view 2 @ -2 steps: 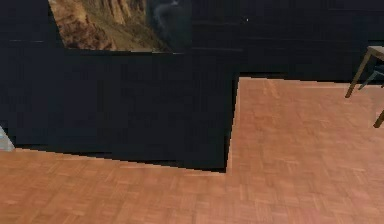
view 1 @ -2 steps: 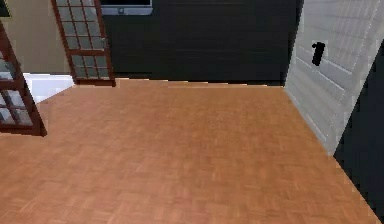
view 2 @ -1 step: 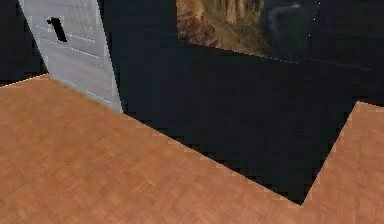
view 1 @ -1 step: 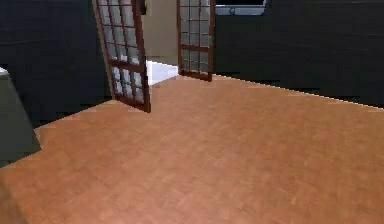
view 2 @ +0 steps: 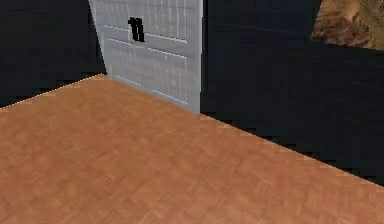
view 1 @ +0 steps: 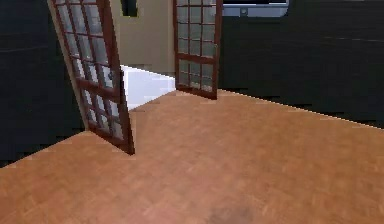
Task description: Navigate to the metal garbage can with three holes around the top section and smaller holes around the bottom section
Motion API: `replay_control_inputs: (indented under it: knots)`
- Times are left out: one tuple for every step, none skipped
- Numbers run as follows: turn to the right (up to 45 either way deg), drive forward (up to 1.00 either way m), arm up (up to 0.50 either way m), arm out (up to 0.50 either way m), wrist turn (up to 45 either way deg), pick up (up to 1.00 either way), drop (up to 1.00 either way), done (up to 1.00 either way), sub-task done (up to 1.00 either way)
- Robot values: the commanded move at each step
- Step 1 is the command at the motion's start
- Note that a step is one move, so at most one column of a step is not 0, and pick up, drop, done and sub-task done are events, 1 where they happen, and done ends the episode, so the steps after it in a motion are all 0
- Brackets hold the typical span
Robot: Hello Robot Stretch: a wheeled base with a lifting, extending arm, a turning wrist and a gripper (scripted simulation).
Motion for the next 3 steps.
replay_control_inputs:
  knots:
    - [0.0,1.00,0.00,0.00,0.0,0.00,0.00,0.00,0.00]
    - [0.0,0.75,0.00,0.00,0.0,0.00,0.00,0.00,0.00]
    - [-9.0,0.00,0.00,0.00,0.0,0.00,0.00,0.00,0.00]
